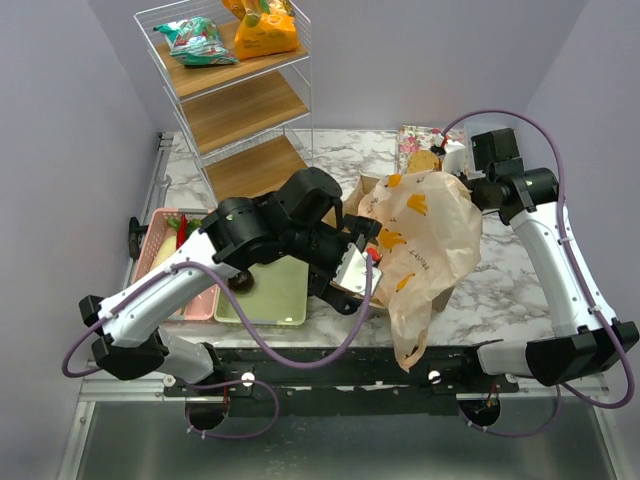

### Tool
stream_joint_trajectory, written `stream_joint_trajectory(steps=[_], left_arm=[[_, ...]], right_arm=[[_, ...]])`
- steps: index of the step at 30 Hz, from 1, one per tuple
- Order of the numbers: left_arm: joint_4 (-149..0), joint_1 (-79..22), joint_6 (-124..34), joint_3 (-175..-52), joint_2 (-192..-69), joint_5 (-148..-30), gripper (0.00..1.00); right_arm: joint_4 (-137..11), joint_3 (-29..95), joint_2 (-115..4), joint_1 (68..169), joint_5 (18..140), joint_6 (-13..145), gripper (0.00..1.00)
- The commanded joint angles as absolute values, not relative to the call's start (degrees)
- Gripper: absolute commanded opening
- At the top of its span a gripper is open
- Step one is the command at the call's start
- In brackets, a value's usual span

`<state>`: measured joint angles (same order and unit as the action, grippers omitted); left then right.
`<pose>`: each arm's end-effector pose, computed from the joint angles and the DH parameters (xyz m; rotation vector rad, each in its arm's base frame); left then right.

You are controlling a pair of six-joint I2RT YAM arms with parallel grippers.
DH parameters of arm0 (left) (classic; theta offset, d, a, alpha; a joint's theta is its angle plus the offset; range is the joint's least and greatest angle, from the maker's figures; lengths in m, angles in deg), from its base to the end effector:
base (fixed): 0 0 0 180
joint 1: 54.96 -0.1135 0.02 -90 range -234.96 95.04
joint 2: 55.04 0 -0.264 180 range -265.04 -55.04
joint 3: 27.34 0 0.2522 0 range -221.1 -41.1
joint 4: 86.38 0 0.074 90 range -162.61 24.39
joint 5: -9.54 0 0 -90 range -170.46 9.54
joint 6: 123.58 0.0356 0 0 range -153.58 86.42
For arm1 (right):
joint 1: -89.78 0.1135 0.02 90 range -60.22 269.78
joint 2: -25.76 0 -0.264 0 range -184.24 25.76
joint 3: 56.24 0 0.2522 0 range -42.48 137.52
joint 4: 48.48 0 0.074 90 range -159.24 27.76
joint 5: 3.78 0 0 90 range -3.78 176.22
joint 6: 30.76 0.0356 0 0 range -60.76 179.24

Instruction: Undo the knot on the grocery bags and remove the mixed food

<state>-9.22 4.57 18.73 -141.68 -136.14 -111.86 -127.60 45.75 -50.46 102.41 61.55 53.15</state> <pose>0.1185 -0.2381 0.4402 2.0442 1.0534 -0.7017 0.2385 0.0687 0.3942 -0.5777 2.4058 0.5854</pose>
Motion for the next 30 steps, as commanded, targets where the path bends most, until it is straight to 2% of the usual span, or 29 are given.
stream_joint_trajectory(steps=[1, 4, 6, 9, 13, 20, 22, 24, 27, 29, 30], left_arm=[[-14.0, 4.7, 14.1, -145.9, -135.0, -112.7, 0.98], [-29.7, 6.5, 10.9, -144.0, -130.5, -110.5, 0.99], [-36.8, 9.4, 14.7, -143.5, -130.0, -108.1, 0.98], [-36.7, 13.0, 24.5, -149.0, -134.5, -106.2, 0.98], [-30.8, 13.8, 26.9, -159.2, -143.3, -107.4, 0.96], [-37.8, 12.1, 31.4, -146.0, -146.0, -101.7, 0.92], [-36.8, 9.7, 28.8, -145.3, -147.7, -101.7, 0.82], [-34.4, 5.9, 24.7, -145.6, -149.2, -102.8, 0.63], [-30.4, 0.2, 21.4, -141.9, -149.9, -104.4, 0.22], [-28.2, -2.0, 25.1, -136.3, -150.3, -104.9, 0.06], [-28.1, -2.2, 26.9, -132.9, -150.5, -104.0, 0.04]], right_arm=[[-126.4, 46.0, -50.7, 102.1, 62.6, 52.5, 0.01], [-126.2, 45.4, -50.4, 102.1, 62.0, 52.7, 0.01], [-126.4, 45.0, -50.4, 102.1, 61.8, 52.8, 0.01], [-126.3, 44.7, -50.4, 102.1, 61.4, 53.0, 0.01], [-126.4, 44.9, -50.5, 102.1, 60.8, 53.1, 0.01], [-127.2, 45.0, -50.1, 102.1, 60.5, 52.3, 0.01], [-127.6, 44.6, -49.8, 102.1, 60.3, 51.7, 0.01], [-128.1, 44.4, -49.4, 102.1, 60.3, 51.3, 0.01], [-128.3, 44.3, -49.1, 102.1, 60.6, 50.9, 0.01], [-128.0, 44.1, -48.9, 102.0, 60.8, 50.9, 0.01], [-128.0, 44.0, -49.0, 102.1, 61.0, 51.0, 0.01]])
